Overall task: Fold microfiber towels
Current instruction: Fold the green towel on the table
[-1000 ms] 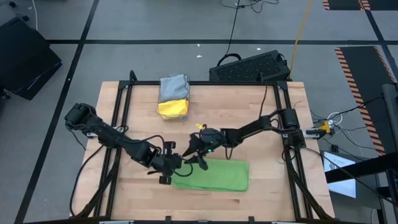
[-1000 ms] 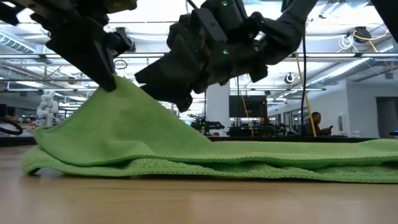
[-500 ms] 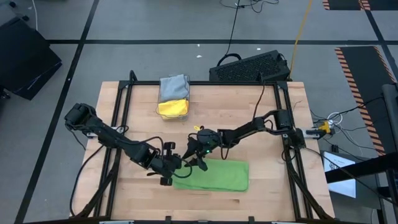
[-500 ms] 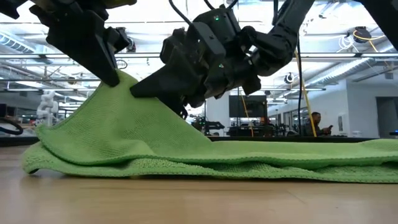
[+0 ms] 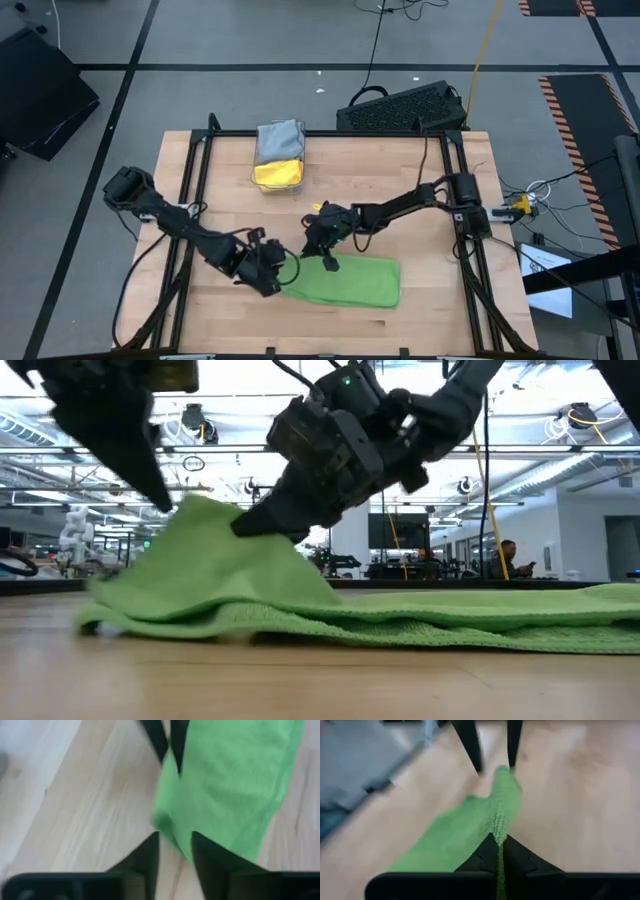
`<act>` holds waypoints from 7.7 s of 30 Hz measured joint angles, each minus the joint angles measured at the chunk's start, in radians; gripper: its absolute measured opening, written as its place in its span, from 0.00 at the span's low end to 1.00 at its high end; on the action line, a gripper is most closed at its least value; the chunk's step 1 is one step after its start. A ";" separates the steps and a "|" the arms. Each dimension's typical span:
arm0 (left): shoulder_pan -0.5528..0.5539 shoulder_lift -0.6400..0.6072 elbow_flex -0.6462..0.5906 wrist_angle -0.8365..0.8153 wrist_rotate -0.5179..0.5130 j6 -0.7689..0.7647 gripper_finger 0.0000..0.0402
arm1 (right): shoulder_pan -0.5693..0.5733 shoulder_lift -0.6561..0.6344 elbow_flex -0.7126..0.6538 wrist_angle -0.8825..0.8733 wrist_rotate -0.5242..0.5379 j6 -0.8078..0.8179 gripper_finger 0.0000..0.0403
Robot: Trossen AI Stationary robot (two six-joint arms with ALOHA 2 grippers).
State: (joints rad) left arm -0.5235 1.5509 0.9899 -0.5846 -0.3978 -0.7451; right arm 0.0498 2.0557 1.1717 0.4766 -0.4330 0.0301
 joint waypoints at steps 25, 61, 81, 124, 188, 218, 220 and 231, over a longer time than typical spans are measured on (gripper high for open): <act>0.080 0.000 -0.412 0.763 -0.061 0.175 0.68 | 0.128 -0.229 -0.001 -0.391 0.539 -0.274 0.00; 0.220 0.000 -0.650 1.286 0.252 0.103 0.36 | 0.155 -0.229 -0.001 -0.323 0.670 -0.387 0.00; 0.187 0.000 -0.649 1.286 0.199 0.106 0.14 | 0.155 -0.247 -0.001 -0.323 0.721 -0.383 0.00; 0.189 0.031 -0.649 1.231 0.065 0.134 0.01 | 0.140 -0.202 -0.002 -0.377 0.565 -0.365 0.67; 0.234 -0.225 0.238 0.040 -0.041 0.666 0.01 | 0.481 -0.534 -0.011 -0.383 1.247 -0.337 0.00; 0.313 -0.228 -0.216 0.335 0.220 0.508 0.03 | 0.203 -0.452 -0.474 0.193 0.662 0.212 0.01; 0.306 -0.228 -0.232 0.360 0.222 0.481 0.01 | 0.209 -0.435 -0.475 0.223 0.639 0.255 0.01; 0.232 -0.160 -0.313 0.544 0.195 0.348 0.01 | 0.239 -0.297 -0.474 0.293 0.563 0.396 0.01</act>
State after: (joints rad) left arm -0.2914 1.3913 0.6767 -0.0407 -0.2032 -0.3973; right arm 0.2885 1.7582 0.6975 0.7691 0.1295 0.4264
